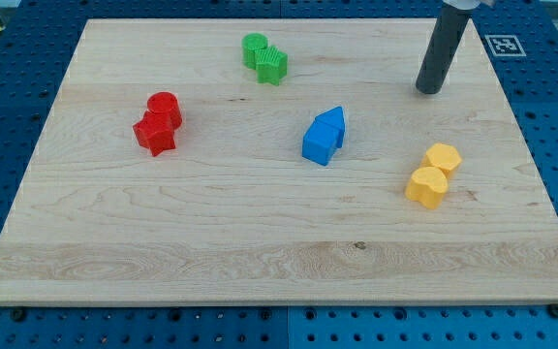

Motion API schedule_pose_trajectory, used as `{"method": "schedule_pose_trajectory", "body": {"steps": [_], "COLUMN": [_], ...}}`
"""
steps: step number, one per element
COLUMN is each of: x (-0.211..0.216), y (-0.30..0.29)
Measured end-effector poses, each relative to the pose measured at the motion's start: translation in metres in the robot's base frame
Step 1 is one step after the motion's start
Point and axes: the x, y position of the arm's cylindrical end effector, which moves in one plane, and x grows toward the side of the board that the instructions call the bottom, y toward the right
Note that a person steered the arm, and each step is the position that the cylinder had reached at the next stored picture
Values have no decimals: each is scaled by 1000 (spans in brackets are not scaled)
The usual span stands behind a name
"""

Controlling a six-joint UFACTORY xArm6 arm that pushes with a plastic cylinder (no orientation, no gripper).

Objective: Point at the yellow hexagon

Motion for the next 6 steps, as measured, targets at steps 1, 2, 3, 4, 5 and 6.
{"method": "schedule_pose_trajectory", "body": {"steps": [1,2,3,4,5,6], "x": [0,-1,37,50,56,79], "y": [0,0,-4,-24,-17,23]}}
